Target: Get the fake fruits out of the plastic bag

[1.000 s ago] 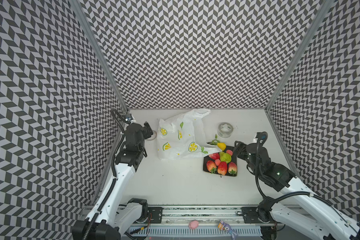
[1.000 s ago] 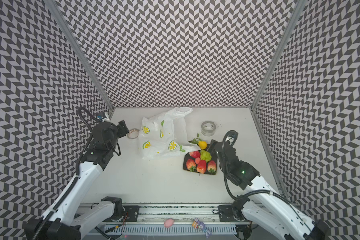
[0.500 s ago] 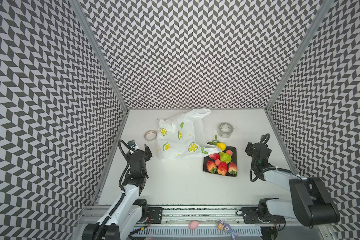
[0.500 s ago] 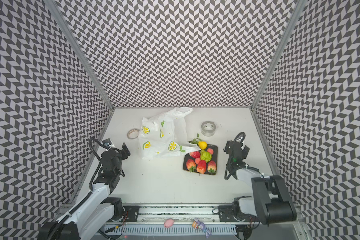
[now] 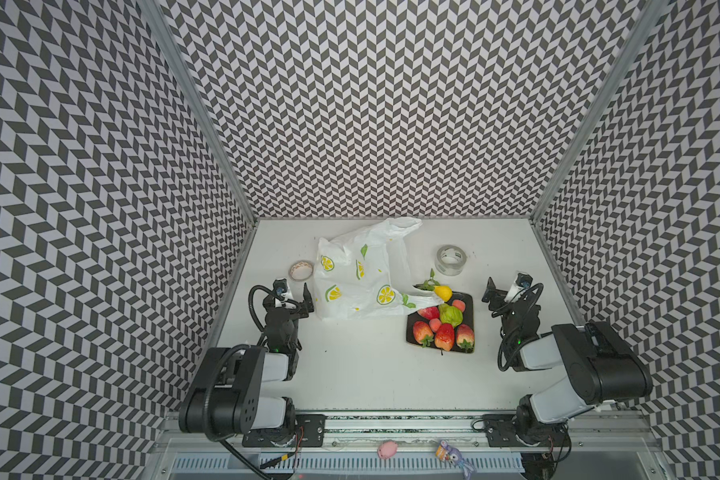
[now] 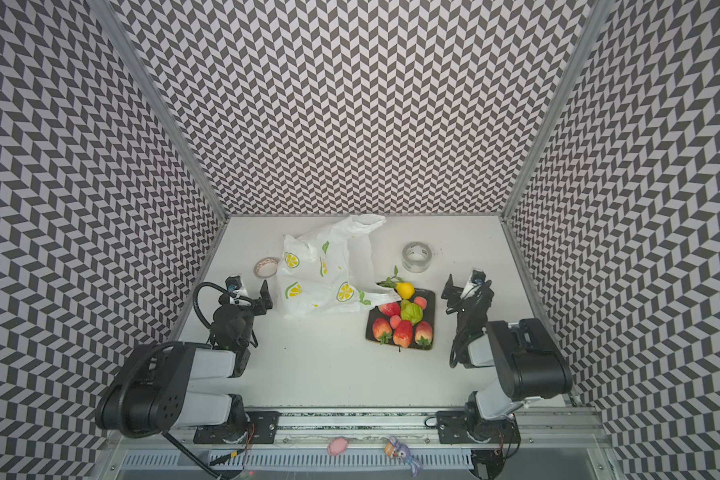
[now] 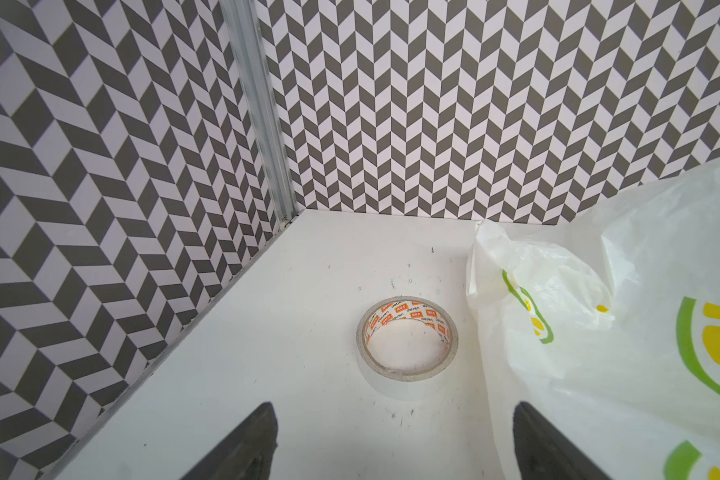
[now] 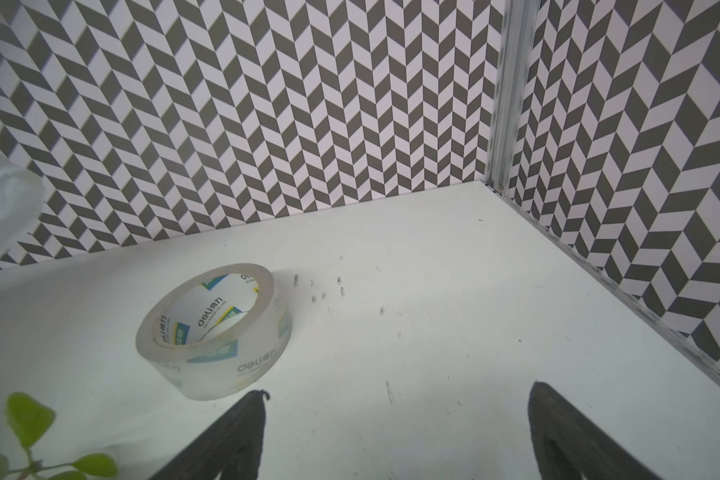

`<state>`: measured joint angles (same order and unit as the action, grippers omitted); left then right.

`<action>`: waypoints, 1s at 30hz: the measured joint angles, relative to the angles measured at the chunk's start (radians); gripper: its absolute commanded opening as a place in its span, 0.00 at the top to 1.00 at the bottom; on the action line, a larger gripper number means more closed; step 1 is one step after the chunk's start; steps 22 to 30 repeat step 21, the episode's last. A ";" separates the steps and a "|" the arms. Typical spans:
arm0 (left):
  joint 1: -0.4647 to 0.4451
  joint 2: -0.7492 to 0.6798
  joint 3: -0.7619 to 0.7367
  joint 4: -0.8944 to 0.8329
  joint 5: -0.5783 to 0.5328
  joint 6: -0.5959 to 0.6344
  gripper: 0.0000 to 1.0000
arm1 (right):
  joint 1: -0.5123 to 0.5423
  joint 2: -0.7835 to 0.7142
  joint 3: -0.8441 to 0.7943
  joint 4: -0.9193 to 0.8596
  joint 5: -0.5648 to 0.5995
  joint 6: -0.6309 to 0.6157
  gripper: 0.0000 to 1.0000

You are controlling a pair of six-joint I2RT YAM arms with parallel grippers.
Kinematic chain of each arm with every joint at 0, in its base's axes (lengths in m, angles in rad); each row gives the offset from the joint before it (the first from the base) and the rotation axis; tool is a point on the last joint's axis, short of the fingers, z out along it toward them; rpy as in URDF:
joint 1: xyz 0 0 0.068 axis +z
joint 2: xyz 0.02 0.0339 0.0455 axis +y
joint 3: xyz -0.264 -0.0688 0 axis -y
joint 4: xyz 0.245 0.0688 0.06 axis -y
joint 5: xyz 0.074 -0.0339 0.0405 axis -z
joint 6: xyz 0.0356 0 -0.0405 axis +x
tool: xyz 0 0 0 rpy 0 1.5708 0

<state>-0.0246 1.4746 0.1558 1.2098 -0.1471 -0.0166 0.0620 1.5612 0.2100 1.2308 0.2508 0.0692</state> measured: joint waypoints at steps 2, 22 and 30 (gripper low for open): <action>0.006 0.081 0.023 0.027 0.014 -0.004 0.00 | 0.000 0.000 0.000 0.019 -0.005 0.000 0.02; 0.003 0.098 0.120 0.016 0.038 0.001 0.00 | 0.000 0.000 0.000 0.053 -0.017 -0.018 0.00; 0.003 0.098 0.120 0.016 0.038 0.001 0.00 | 0.000 0.000 0.000 0.053 -0.017 -0.018 0.00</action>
